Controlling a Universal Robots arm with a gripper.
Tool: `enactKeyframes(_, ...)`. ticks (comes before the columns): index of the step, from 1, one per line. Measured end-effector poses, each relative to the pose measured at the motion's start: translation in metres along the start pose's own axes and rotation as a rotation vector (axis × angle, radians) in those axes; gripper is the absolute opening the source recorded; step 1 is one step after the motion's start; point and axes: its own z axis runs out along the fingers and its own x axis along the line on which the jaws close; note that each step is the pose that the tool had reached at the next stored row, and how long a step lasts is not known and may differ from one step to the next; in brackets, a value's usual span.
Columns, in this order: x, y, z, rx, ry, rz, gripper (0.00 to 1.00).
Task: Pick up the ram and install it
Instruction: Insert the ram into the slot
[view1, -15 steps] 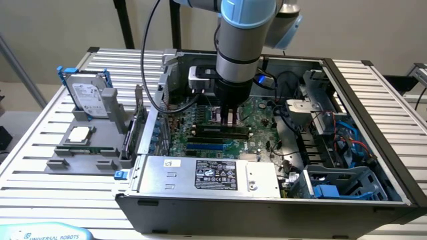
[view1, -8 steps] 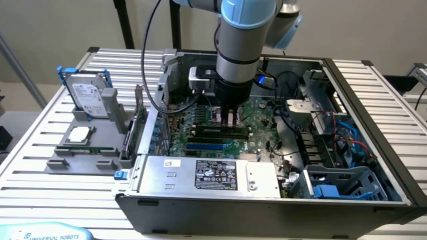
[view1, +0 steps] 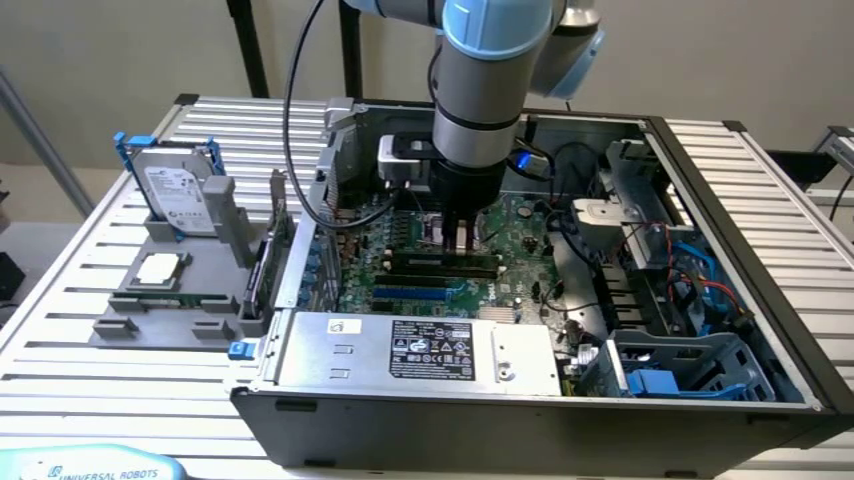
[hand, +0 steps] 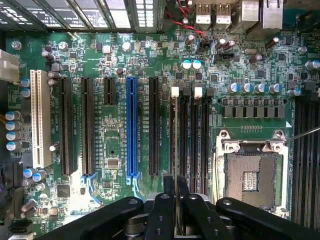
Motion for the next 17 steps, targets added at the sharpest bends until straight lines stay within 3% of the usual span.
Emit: enactKeyframes(17, -0.0008, 0.0001, 0.0011, 0.0, 0.0006, 0.0, 0.13)
